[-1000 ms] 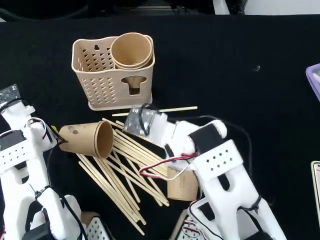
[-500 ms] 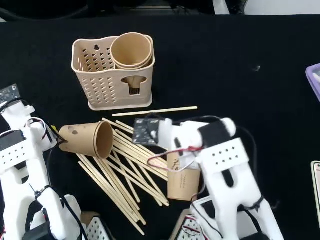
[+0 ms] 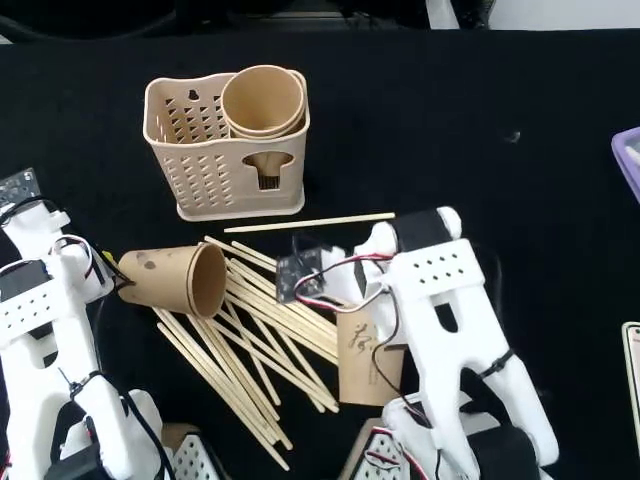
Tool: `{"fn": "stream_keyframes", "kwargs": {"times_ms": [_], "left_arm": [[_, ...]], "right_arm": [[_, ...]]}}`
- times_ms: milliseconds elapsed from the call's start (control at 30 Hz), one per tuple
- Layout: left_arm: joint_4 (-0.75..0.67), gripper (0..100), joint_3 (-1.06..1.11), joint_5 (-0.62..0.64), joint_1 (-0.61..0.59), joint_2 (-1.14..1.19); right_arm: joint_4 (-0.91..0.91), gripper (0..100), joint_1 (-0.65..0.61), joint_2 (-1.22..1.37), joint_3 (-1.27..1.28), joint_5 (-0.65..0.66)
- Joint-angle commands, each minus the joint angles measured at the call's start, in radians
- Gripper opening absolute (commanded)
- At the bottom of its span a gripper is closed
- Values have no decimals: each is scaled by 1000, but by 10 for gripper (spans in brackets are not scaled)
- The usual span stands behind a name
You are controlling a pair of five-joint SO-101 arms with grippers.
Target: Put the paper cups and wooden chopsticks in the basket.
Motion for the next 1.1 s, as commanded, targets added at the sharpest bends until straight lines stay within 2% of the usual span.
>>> {"fn": "stream_keyframes", "kwargs": {"times_ms": [0,200,567,833,967,1067], "left_arm": [[-15,220,-13,2,-7,-9],[-17,220,-13,2,-7,-9],[-17,220,-13,2,-7,-9],[-18,220,-13,2,-7,-9],[-18,220,-13,2,-5,-9],[-18,220,-13,2,-7,-9]], "right_arm": [[37,181,8,7,-54,84],[37,6,8,1,-74,106],[41,11,14,-5,-130,95],[40,11,0,-219,-283,-121],[40,11,48,-243,-344,-146],[32,11,150,-219,-395,-155]]}}
